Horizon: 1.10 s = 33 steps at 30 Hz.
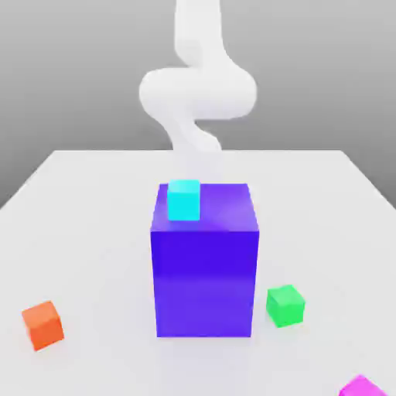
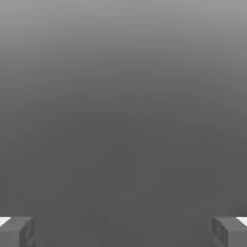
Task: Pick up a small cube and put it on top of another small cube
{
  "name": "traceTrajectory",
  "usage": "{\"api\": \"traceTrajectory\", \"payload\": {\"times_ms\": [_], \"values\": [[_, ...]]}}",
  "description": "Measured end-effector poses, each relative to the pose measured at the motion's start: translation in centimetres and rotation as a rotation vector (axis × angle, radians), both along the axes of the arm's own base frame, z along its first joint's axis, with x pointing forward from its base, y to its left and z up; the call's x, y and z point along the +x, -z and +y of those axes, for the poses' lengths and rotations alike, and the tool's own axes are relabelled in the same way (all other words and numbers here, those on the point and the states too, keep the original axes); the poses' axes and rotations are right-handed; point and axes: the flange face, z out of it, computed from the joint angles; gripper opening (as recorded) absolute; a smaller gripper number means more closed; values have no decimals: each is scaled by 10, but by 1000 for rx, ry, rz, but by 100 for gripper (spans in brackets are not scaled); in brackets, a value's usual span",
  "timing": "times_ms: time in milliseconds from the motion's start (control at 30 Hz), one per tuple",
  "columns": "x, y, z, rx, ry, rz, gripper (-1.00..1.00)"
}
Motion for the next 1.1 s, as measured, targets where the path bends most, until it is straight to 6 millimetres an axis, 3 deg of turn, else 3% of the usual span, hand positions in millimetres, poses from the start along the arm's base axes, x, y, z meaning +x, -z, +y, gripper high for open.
{"api": "traceTrajectory", "payload": {"times_ms": [267,533,800,1000,1100], "values": [[89,98,49,-60,-132,187,0],[146,218,108,-120,-272,367,0],[164,354,169,-179,-420,544,0],[152,463,207,-220,-529,677,0],[146,513,217,-230,-556,710,0]]}}
